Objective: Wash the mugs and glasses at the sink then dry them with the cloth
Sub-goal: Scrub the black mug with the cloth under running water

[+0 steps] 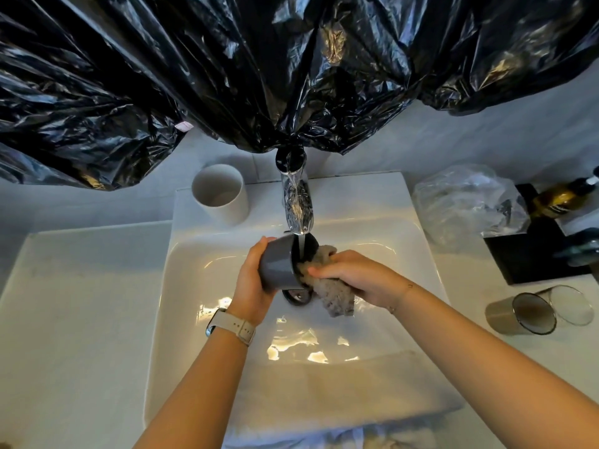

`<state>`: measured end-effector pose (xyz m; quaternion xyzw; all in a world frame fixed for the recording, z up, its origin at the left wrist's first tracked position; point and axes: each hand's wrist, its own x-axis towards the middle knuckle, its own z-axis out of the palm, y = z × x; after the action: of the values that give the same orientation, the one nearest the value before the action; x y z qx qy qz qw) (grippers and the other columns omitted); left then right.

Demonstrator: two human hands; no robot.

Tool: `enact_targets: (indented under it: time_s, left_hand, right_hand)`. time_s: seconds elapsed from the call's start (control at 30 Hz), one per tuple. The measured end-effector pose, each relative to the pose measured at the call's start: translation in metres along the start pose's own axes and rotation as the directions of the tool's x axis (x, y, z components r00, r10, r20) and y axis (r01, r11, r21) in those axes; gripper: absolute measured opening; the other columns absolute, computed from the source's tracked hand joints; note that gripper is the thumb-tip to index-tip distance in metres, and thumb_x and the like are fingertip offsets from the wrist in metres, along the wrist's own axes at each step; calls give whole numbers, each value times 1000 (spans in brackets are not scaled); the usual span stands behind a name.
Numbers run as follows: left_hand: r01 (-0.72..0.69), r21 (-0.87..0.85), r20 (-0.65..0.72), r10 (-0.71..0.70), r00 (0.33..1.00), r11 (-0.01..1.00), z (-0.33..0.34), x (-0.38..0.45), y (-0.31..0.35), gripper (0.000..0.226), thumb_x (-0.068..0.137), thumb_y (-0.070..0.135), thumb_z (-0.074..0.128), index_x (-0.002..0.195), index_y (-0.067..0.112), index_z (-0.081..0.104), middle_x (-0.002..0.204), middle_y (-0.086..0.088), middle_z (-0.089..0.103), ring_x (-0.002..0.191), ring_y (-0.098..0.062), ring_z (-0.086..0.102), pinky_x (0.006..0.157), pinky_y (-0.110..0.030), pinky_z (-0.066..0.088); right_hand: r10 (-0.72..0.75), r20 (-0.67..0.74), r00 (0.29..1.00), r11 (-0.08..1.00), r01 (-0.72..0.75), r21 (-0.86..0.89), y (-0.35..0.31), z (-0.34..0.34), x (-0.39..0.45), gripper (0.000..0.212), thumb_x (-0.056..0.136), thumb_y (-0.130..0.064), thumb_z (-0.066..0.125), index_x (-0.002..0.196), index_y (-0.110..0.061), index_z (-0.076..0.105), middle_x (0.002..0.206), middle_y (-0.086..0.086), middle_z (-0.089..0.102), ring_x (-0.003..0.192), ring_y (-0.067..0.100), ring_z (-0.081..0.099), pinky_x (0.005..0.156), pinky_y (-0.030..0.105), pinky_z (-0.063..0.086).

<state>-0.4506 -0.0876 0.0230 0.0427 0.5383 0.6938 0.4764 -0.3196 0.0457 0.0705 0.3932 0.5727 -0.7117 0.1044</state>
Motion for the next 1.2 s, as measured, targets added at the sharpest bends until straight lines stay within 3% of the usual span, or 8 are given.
enact_targets:
  time_s: [0.2,0.4,0.6,0.73,0.87,1.03,1.13,1.2]
  left_hand:
    - [57,167,77,-71,995,984,-3,5,4,32,88,48,57,100,22,71,98,-6,72,87,-17,69,74,-32,57]
    - [308,-45,23,-307,951,950,-4,11,-5,48,81,48,63,110,10,69,99,-15,71,84,-27,70,71,-38,59]
    - [185,-53,-65,-189,980,981,-8,18,-8,40,88,46,59,108,13,69,95,-9,73,80,-21,70,72,-34,56]
    - [174,-104,-102,-185,977,979,-9,13,-19,34,92,45,55,103,16,71,90,-7,74,76,-19,72,65,-32,58]
    - [306,-118,-74,-316,946,945,-10,14,-8,38,84,44,61,105,13,67,91,-11,71,73,-23,71,62,-34,58]
    - [628,-13,-12,-628,778,778,-9,9,-4,51,74,42,68,110,6,63,97,-19,70,81,-34,69,72,-41,60]
    - [673,-2,9,-673,740,740,-9,8,-8,55,69,45,72,106,6,66,99,-19,71,82,-37,71,72,-45,61]
    - [653,-15,9,-653,757,757,-9,7,-9,49,70,44,71,101,6,66,93,-19,73,76,-36,73,65,-44,61]
  right_hand:
    - [-165,-125,978,910,102,-402,4,9,16,19,87,-23,69,93,-6,70,92,13,71,89,28,66,81,37,54]
    - [-628,16,778,314,272,-910,-9,4,30,19,89,-25,59,76,-21,46,75,4,61,73,28,60,58,28,33]
    - [-76,-140,987,930,19,-367,9,14,40,26,95,-43,54,81,-22,57,83,6,66,80,23,64,68,30,52]
    - [15,-52,999,949,-30,-313,8,13,45,14,95,-27,57,96,-15,62,91,10,67,89,29,64,75,34,55]
    - [-357,-25,934,608,212,-765,-4,7,44,27,97,-24,51,70,-19,47,70,1,54,78,29,58,57,27,34]
    - [-600,480,640,-120,521,-845,-20,2,37,11,85,-9,63,82,-14,54,87,6,65,80,26,61,64,30,45]
    - [-657,618,432,-303,599,-741,-20,7,36,14,78,-1,72,77,-12,63,75,2,64,64,21,59,55,29,47]
    - [-646,602,469,-303,566,-767,-19,5,36,19,76,-1,69,71,-17,60,74,0,62,66,20,58,51,26,38]
